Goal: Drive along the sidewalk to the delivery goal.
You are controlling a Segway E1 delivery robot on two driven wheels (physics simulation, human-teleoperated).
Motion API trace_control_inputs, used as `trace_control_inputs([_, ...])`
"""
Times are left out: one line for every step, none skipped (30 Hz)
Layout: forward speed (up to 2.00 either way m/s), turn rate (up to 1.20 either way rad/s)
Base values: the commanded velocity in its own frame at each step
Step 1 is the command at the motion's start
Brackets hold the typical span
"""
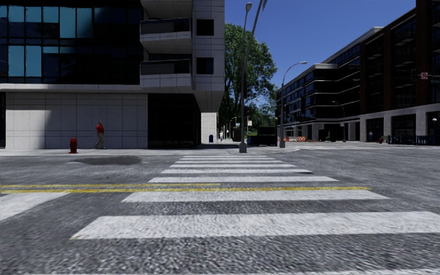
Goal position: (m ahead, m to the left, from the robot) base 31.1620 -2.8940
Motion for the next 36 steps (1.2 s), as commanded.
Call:
trace_control_inputs([2.0,0.0])
trace_control_inputs([2.0,0.0])
trace_control_inputs([2.0,0.0])
trace_control_inputs([2.0,0.0])
trace_control_inputs([2.0,0.0])
trace_control_inputs([2.0,0.0])
trace_control_inputs([2.0,0.0])
trace_control_inputs([2.0,0.0])
trace_control_inputs([2.0,0.0])
trace_control_inputs([2.0,0.0])
trace_control_inputs([2.0,0.0])
trace_control_inputs([2.0,0.0])
trace_control_inputs([2.0,0.0])
trace_control_inputs([2.0,0.0])
trace_control_inputs([2.0,0.0])
trace_control_inputs([2.0,0.0])
trace_control_inputs([2.0,0.0])
trace_control_inputs([2.0,0.0])
trace_control_inputs([2.0,0.0])
trace_control_inputs([2.0,0.0])
trace_control_inputs([2.0,0.0])
trace_control_inputs([2.0,0.0])
trace_control_inputs([2.0,0.0])
trace_control_inputs([2.0,0.0])
trace_control_inputs([2.0,0.0])
trace_control_inputs([2.0,0.0])
trace_control_inputs([2.0,0.0])
trace_control_inputs([2.0,0.0])
trace_control_inputs([2.0,0.0])
trace_control_inputs([2.0,0.0])
trace_control_inputs([2.0,0.0])
trace_control_inputs([2.0,0.0])
trace_control_inputs([2.0,0.0])
trace_control_inputs([2.0,0.0])
trace_control_inputs([2.0,0.0])
trace_control_inputs([2.0,0.0])
